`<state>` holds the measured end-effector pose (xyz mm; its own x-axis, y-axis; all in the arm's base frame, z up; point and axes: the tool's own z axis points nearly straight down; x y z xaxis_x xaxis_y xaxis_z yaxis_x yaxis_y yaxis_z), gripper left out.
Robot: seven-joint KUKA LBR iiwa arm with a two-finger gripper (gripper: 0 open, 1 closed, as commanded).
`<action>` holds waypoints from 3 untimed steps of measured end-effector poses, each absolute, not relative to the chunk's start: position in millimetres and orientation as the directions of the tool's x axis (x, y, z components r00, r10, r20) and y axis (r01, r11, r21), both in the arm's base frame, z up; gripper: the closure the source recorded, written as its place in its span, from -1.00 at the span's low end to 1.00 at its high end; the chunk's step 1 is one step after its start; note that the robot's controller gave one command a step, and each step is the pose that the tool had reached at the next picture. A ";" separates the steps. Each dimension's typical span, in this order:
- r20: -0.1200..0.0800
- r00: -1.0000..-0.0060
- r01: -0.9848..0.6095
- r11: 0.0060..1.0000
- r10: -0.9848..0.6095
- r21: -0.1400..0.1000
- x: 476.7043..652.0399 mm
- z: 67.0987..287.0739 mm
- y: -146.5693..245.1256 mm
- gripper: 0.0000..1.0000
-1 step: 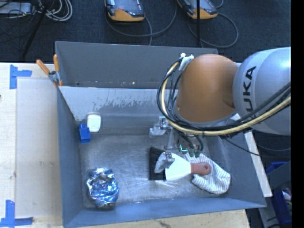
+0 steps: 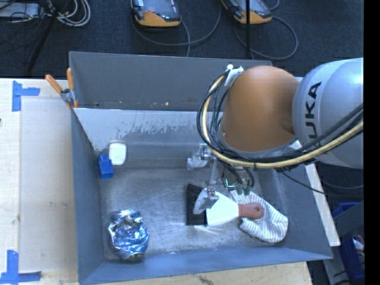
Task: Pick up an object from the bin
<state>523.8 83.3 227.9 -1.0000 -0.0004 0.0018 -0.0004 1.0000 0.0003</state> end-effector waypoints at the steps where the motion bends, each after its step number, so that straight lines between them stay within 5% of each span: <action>1: -0.004 -0.997 -0.077 0.997 -0.077 0.001 523.8 199.6 71.0 -1.00; 2: -0.008 -0.979 -0.205 0.979 -0.205 -0.001 567.7 136.9 37.8 -1.00; 3: 0.014 -0.968 -0.252 0.968 -0.252 0.007 566.1 78.9 29.7 1.00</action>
Offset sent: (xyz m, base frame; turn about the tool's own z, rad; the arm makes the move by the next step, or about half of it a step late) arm 0.0697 -0.0660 -0.1272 -0.2537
